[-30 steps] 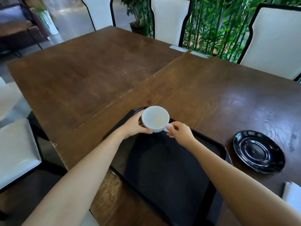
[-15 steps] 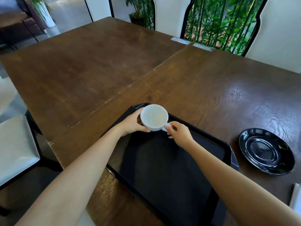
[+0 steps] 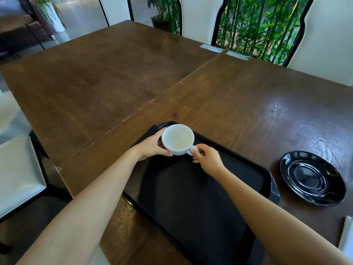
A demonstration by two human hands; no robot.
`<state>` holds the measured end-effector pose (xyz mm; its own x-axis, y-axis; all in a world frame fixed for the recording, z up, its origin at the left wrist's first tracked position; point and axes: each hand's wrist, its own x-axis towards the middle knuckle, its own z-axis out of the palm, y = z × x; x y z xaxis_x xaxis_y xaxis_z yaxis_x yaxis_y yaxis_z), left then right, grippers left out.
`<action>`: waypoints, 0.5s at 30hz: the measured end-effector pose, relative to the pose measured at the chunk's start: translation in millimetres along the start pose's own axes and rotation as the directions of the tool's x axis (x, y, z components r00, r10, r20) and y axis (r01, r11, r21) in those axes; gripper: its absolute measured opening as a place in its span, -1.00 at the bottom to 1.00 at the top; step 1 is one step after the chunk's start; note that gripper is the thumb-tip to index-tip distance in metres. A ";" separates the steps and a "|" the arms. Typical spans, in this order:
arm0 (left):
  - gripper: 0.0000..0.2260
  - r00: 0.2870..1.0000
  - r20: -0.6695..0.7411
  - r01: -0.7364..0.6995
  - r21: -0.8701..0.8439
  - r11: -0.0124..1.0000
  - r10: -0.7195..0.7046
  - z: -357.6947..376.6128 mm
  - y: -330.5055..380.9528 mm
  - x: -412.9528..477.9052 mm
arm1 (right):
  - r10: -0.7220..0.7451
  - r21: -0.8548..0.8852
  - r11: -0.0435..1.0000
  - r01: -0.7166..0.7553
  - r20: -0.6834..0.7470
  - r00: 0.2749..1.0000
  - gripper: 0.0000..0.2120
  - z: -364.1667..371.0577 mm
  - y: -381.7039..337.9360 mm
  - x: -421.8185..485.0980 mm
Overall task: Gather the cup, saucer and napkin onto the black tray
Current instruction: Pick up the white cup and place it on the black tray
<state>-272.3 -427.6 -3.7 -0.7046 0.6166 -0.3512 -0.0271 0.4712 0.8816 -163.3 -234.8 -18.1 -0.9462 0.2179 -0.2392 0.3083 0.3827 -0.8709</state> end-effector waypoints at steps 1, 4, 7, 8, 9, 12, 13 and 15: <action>-0.19 1.000 0.001 0.001 -0.001 1.000 -0.001 -0.2 -0.2 -0.1 | 0.003 0.005 1.000 -0.003 -0.002 1.000 -0.77 0.5 -0.3 -0.5; -0.16 1.000 0.001 0.018 -0.005 1.000 -0.018 -0.2 0.2 -0.2 | 0.003 0.006 1.000 -0.003 -0.003 1.000 -0.77 1.0 -1.2 -1.5; -0.14 0.999 0.001 0.051 -0.031 0.998 -0.051 0.0 -0.2 -1.0 | 0.010 0.010 1.000 -0.010 0.001 1.000 -0.76 1.4 -1.3 -1.6; -0.13 0.998 -0.001 0.064 -0.040 0.997 -0.064 0.1 -0.2 -1.4 | 0.016 0.014 1.000 -0.016 0.001 1.000 -0.75 1.8 -1.1 -1.4; -0.12 0.997 -0.002 0.076 -0.048 0.996 -0.076 0.0 -0.4 -2.1 | 0.022 0.017 1.000 -0.022 0.001 1.000 -0.74 2.3 -0.9 -1.4; -0.08 0.994 0.000 0.105 -0.076 0.992 -0.106 -1.1 -0.2 -4.5 | 0.044 -0.003 0.999 -0.044 0.001 0.999 -0.71 3.5 -1.0 -1.5; -0.06 0.992 -0.009 0.124 -0.090 0.988 -0.126 -2.3 0.3 -6.4 | 0.053 -0.017 0.998 -0.053 0.005 0.999 -0.70 3.0 -1.2 -1.8; -0.07 0.985 -0.051 0.161 -0.100 0.982 -0.167 -6.2 2.6 -11.4 | 0.068 -0.054 0.996 -0.066 0.022 0.997 -0.67 -0.6 -1.6 -3.0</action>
<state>-268.8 -437.4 4.6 -0.7256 0.4960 -0.4769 -0.2114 0.4988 0.8406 -160.9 -235.5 -15.7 -0.9252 0.2233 -0.3069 0.3752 0.4153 -0.8287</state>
